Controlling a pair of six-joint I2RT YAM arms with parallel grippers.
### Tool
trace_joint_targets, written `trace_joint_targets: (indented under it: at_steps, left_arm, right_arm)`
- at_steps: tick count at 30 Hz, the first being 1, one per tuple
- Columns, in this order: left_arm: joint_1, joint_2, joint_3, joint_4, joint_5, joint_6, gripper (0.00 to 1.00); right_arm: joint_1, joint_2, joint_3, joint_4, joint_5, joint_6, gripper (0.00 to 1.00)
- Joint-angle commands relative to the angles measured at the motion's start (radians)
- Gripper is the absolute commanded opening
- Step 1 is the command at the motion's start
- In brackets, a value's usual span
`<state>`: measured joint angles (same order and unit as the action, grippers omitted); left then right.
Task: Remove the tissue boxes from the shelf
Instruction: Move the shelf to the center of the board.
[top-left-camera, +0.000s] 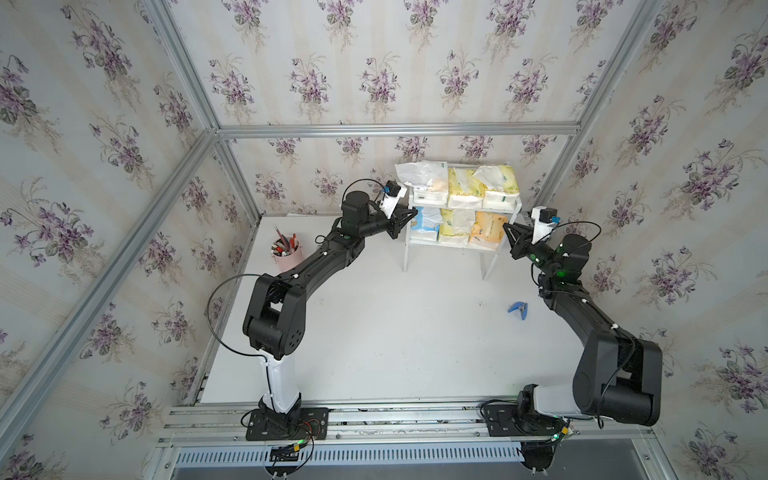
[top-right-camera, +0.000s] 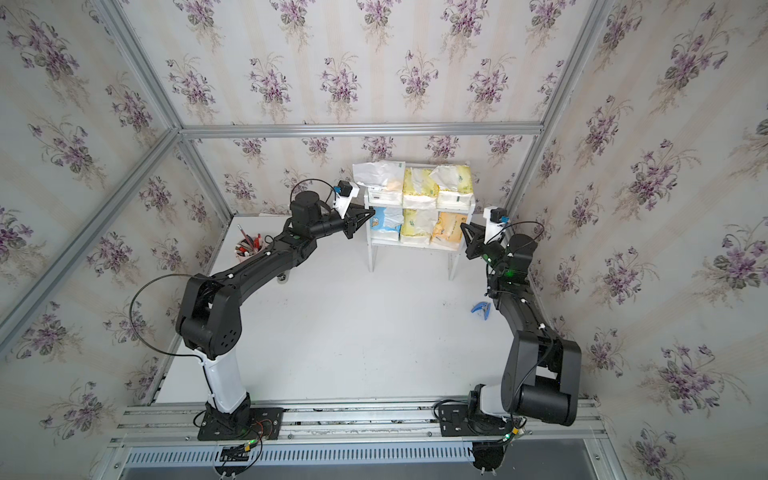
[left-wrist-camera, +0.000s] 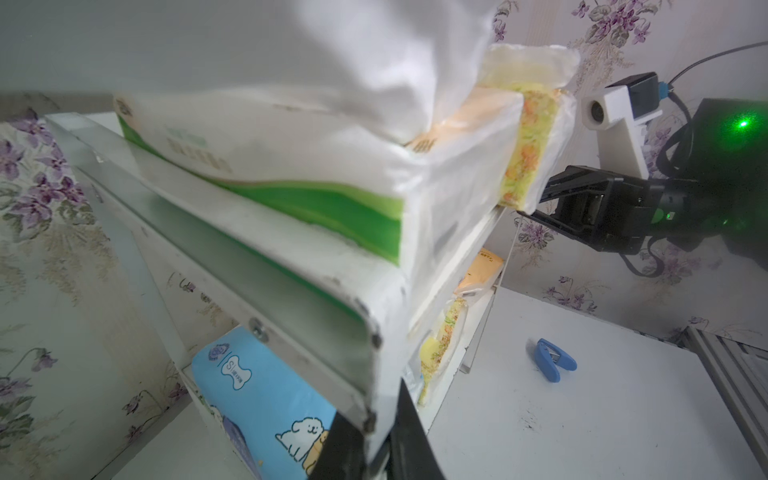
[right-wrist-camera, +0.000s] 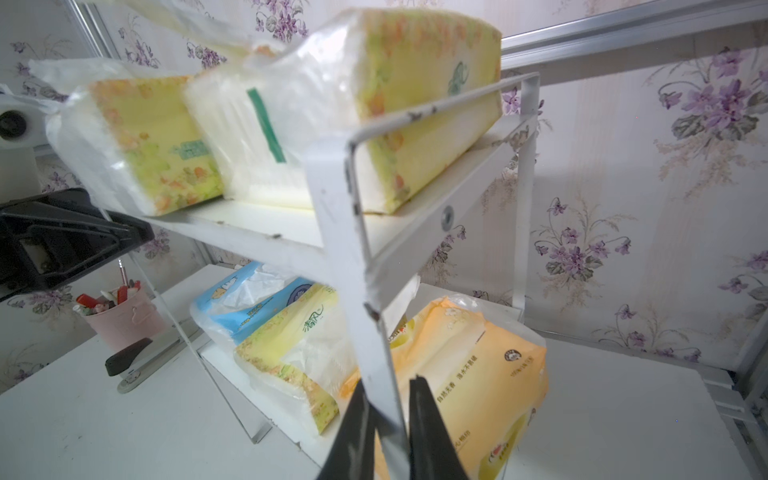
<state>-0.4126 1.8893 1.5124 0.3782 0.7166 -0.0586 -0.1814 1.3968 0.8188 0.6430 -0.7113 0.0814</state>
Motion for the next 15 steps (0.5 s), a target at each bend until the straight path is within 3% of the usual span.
trace_joint_targets:
  at_steps: [1,8,15]
  left_arm:
    - [0.0,-0.073,-0.06,0.042,0.002,-0.021,0.02]
    - [0.024,-0.256,-0.251,0.0,-0.112,0.003,0.02]
    - [0.08,-0.443,-0.438,-0.068,-0.236,0.019,0.03]
  right_arm:
    - [0.037,-0.022,0.01,-0.083,-0.015,0.009,0.12]
    - [0.168,-0.041,-0.001,-0.112,0.036,-0.026,0.11]
    - [0.287,0.031,0.015,-0.091,0.067,-0.034,0.12]
